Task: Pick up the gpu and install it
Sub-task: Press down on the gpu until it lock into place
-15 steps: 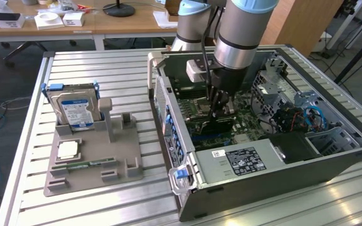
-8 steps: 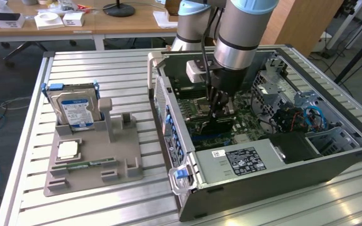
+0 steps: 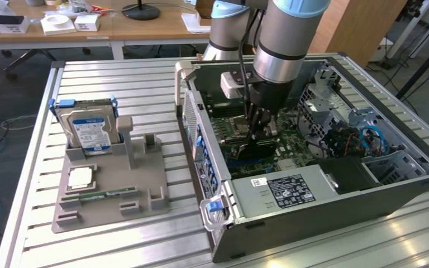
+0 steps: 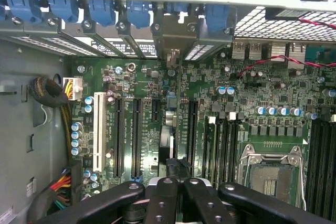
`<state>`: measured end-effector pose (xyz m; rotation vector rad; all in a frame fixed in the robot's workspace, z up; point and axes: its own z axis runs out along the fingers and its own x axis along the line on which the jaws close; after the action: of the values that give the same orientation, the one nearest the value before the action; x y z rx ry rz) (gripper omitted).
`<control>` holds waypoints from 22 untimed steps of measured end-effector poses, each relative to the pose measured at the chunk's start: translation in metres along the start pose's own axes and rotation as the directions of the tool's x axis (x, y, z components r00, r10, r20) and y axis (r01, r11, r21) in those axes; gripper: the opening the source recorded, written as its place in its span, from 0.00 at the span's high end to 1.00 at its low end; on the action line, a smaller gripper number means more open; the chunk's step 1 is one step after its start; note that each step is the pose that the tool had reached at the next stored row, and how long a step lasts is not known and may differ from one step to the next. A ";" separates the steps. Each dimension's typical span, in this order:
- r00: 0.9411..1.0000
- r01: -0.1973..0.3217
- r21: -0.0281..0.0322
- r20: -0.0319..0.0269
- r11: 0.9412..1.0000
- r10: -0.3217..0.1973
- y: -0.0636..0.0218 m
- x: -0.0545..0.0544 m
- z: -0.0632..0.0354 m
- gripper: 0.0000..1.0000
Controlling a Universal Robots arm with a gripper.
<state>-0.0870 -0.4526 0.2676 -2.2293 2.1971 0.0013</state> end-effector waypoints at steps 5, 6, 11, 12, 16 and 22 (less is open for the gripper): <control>1.000 0.000 0.000 0.000 1.000 0.000 0.0020 0.000 0.0005 0.90; 1.000 0.000 0.000 0.000 1.000 0.000 0.0020 0.000 0.0004 0.90; 1.000 0.000 0.000 0.000 1.000 0.000 0.0025 0.000 0.0008 0.90; 1.000 0.000 0.000 0.000 1.000 0.000 0.0025 0.000 0.0008 0.90; 1.000 0.000 0.000 0.000 1.000 0.000 0.0034 0.000 0.0011 0.90; 1.000 0.000 0.000 0.000 1.000 0.000 0.0046 0.000 0.0013 0.90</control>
<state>-0.0916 -0.4527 0.2663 -2.2295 2.1969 0.0012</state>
